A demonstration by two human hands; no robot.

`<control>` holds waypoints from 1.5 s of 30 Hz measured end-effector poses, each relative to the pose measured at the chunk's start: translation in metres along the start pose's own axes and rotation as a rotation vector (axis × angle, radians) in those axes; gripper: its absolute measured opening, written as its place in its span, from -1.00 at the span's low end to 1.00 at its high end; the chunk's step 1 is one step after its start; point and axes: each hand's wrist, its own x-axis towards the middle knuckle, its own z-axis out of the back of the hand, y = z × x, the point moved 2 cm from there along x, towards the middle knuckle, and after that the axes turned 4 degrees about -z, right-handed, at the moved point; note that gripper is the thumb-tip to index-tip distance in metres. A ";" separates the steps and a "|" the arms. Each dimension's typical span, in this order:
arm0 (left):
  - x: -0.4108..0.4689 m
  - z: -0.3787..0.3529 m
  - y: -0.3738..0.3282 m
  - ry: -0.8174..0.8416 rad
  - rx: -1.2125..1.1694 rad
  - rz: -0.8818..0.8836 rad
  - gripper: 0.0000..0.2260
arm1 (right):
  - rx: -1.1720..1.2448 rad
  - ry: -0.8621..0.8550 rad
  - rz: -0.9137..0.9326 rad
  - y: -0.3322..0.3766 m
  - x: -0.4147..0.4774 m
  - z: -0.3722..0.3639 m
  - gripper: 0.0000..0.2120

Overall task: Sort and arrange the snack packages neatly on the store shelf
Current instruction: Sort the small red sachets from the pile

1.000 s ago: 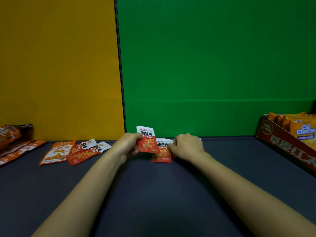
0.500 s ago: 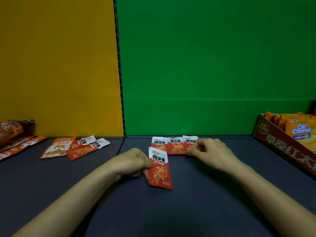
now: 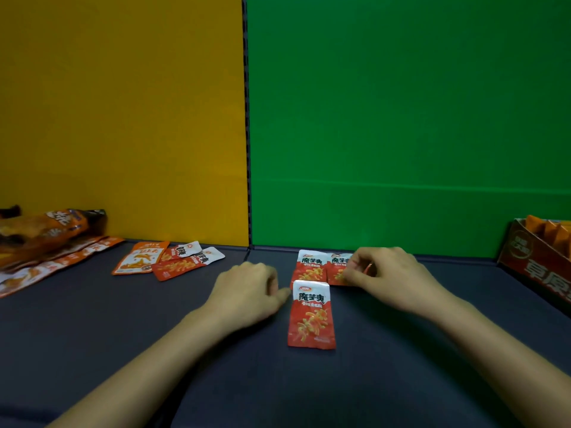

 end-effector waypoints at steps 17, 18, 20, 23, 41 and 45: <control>-0.028 0.042 0.221 -0.170 0.002 0.185 -0.83 | 0.039 0.232 0.033 0.160 0.043 -0.087 -0.78; -0.024 0.043 0.231 -0.173 -0.001 0.163 -0.85 | 0.039 0.252 -0.001 0.169 0.047 -0.095 -0.75; -0.012 0.043 0.246 -0.188 -0.018 0.105 -0.88 | 0.037 0.269 -0.069 0.186 0.054 -0.111 -0.68; 0.006 0.036 0.256 -0.176 -0.081 0.014 -0.85 | 0.055 0.228 -0.175 0.209 0.064 -0.134 -0.55; 0.074 0.011 0.260 0.086 -0.063 -0.029 -0.48 | -0.006 0.046 -0.604 0.242 0.111 -0.178 -0.15; 0.076 0.017 0.258 -0.040 -0.059 -0.016 -0.43 | 0.058 0.006 -0.595 0.239 0.110 -0.173 -0.32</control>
